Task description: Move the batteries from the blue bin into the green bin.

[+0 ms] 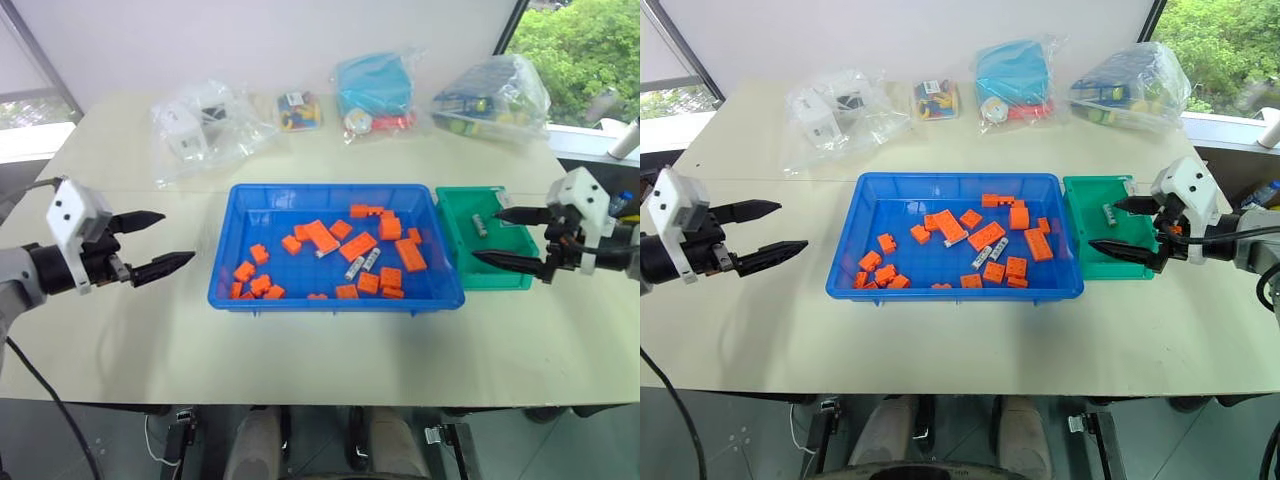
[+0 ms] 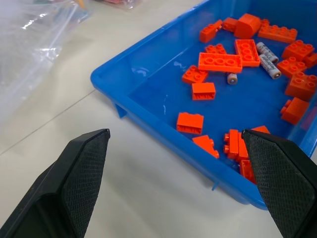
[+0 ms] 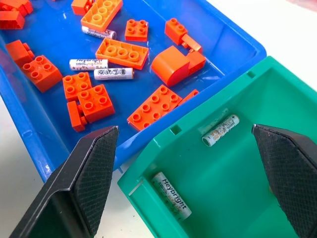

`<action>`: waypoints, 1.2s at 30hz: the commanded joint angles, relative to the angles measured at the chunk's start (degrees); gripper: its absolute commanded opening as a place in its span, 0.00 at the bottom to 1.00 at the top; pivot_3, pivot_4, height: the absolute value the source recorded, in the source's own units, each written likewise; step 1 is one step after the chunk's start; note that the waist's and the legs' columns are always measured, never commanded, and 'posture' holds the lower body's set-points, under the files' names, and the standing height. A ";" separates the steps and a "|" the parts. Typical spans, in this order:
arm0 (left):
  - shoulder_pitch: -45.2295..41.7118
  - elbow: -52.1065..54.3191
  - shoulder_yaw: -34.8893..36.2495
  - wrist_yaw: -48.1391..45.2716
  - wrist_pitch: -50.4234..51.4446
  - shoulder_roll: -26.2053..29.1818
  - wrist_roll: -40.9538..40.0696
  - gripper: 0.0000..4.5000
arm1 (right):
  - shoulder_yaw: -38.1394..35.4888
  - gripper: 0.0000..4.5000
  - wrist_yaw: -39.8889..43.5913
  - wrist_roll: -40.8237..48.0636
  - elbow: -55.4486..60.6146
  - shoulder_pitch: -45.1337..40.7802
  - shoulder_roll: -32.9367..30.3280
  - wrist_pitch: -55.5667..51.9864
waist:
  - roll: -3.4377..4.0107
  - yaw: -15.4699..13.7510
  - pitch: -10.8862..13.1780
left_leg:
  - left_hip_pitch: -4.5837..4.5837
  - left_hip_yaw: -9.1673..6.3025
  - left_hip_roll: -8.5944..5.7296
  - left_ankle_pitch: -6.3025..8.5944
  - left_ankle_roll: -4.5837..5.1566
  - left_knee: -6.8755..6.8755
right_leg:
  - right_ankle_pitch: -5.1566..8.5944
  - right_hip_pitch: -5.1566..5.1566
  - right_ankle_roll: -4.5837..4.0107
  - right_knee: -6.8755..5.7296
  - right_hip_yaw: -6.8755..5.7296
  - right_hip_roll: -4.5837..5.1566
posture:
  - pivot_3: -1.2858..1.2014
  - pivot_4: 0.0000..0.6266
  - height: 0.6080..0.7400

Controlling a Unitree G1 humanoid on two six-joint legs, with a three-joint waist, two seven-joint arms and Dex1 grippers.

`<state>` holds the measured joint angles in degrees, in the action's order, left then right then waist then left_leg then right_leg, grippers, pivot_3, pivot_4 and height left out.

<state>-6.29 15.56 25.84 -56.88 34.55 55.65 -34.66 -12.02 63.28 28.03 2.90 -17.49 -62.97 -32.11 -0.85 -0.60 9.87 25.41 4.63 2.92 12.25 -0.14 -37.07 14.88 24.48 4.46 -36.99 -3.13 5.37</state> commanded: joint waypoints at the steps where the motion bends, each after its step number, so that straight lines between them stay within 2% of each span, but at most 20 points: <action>1: -0.03 1.73 2.08 0.48 -0.45 0.29 -0.85 1.00 | -0.80 0.99 0.09 -0.58 -0.51 -1.45 0.27 1.02 | 0.00 -0.05 0.00 | 0.00 0.00 0.00 0.00 0.00 -0.01 | 0.00 0.00 0.00 0.00 0.00 0.00 | 0.52 0.24 0.97; 8: -0.28 2.71 -0.33 2.46 -1.52 -1.09 -0.06 1.00 | 0.73 0.99 -0.42 -2.91 -2.59 -3.60 0.79 2.06 | 0.01 0.00 0.00 | 0.00 0.05 -0.04 0.00 0.00 -0.01 | 0.00 -0.01 0.01 -0.01 0.00 -0.01 | 0.52 0.24 0.97; 14: 1.70 5.37 -0.63 2.52 0.36 -2.67 -2.19 1.00 | 2.15 0.99 -1.78 -2.61 -1.65 -6.23 1.70 -1.65 | 0.01 0.01 0.01 | 0.00 0.09 -0.04 0.00 0.00 0.00 | -0.01 0.00 0.01 -0.01 0.00 -0.03 | 0.52 0.24 0.97; 17: 1.93 6.77 -0.85 2.81 0.69 -2.75 -2.63 1.00 | 4.07 0.99 -5.35 -2.97 1.05 -9.56 4.23 -4.91 | 0.01 0.11 0.01 | -0.02 0.07 -0.04 0.00 0.00 -0.02 | -0.01 -0.01 0.01 -0.03 0.01 -0.03 | 0.52 0.24 0.97; 22: 1.47 8.94 -1.87 2.98 2.28 -2.61 -4.28 1.00 | 7.73 0.99 -10.80 -1.48 6.37 -15.95 10.17 -13.11 | 0.02 0.35 0.01 | -0.01 -0.01 -0.02 0.00 0.00 0.00 | -0.01 0.01 0.01 -0.05 0.01 -0.06 | 0.52 0.24 0.97; 25: 0.97 10.64 -3.79 3.29 2.78 -2.95 -4.80 1.00 | 11.83 0.99 -17.23 -0.58 9.35 -20.50 18.06 -21.02 | 0.01 0.34 0.00 | -0.01 -0.02 -0.03 0.00 0.00 -0.01 | -0.01 0.00 0.01 -0.06 0.00 -0.07 | 0.52 0.24 0.97; 28: -0.19 11.39 -5.50 4.03 2.97 -3.36 -4.86 1.00 | 17.09 0.99 -21.56 -2.54 10.95 -22.13 24.20 -24.42 | 0.01 0.28 0.00 | 0.00 -0.03 -0.02 0.00 0.00 -0.02 | -0.02 0.00 0.00 -0.09 0.00 -0.08 | 0.52 0.24 0.97; 36: -2.55 11.88 -9.48 5.05 2.76 -4.31 -4.42 1.00 | 25.62 0.99 -32.68 -8.35 1.72 -28.33 40.37 -29.40 | 0.01 0.35 0.00 | 0.03 0.10 -0.07 -0.01 0.01 -0.06 | -0.11 -0.01 0.15 -0.14 -0.01 -0.11 | 0.52 0.24 0.97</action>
<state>-7.73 25.99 16.33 -52.14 37.80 51.38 -38.91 12.75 32.24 20.95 5.54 -44.23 -24.10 -61.60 -0.84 -0.26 9.87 25.44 4.73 2.84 12.24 -0.13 -37.13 14.77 24.47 4.61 -37.13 -3.15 5.25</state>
